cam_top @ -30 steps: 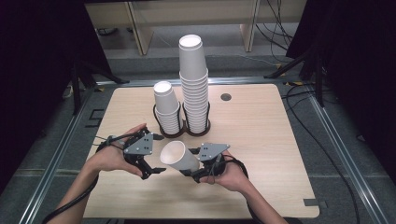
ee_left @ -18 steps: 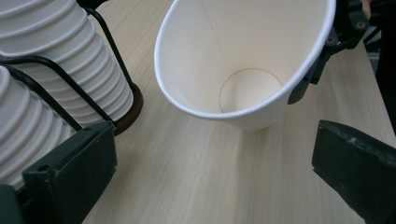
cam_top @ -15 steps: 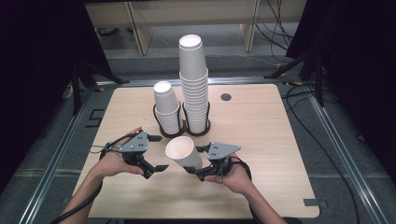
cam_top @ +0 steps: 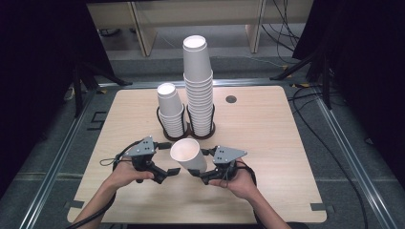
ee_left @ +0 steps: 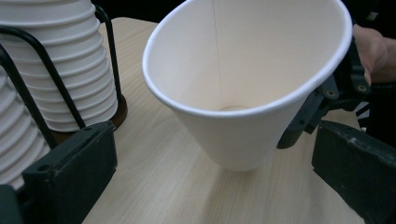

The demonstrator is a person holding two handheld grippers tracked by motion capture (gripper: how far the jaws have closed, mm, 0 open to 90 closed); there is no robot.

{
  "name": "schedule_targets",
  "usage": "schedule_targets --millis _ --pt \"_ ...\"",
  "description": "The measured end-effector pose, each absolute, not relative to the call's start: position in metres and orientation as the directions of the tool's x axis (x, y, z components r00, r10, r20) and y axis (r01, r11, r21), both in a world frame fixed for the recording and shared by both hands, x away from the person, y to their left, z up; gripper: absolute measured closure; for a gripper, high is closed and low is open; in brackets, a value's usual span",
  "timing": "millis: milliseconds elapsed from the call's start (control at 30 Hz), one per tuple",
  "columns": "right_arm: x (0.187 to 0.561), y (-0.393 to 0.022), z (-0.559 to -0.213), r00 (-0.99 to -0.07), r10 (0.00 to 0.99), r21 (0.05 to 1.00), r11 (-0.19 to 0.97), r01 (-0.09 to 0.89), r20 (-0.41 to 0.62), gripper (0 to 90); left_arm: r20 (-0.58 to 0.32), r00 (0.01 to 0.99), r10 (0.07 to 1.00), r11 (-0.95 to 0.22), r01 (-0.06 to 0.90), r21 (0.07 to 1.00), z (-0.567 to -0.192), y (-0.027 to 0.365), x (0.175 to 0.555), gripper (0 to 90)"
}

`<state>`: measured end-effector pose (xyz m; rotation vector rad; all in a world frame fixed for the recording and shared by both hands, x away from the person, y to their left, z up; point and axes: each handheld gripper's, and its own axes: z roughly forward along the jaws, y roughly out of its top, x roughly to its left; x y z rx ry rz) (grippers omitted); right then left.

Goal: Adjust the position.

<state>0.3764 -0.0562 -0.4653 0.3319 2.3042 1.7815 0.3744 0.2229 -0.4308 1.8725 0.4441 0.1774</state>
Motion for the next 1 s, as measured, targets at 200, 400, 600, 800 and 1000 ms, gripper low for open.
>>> schedule_targets --millis 200,400,600,800,1000 --pt "0.377 -0.054 -0.465 -0.953 0.301 0.974 0.226 0.032 -0.039 25.9 -0.128 0.915 0.383 -0.256 0.238 0.937 -0.433 0.218 0.374 0.0" --pt "0.377 -0.054 -0.466 -0.957 0.291 0.971 0.233 0.051 -0.019 25.8 -0.155 0.91 0.384 -0.22 0.253 0.942 -0.433 0.215 0.376 0.0" --pt "0.377 -0.053 -0.466 -0.954 0.299 0.97 0.239 0.045 -0.03 25.8 -0.154 0.912 0.38 -0.215 0.249 0.944 -0.435 0.212 0.376 0.0" --pt "0.376 -0.054 -0.466 -0.95 0.309 0.966 0.254 0.048 -0.034 25.8 -0.154 0.912 0.38 -0.206 0.246 0.947 -0.434 0.212 0.377 0.0" --pt "0.376 -0.051 -0.466 -0.949 0.311 0.969 0.243 0.033 -0.046 25.7 -0.146 0.914 0.378 -0.208 0.238 0.949 -0.434 0.209 0.377 0.0"
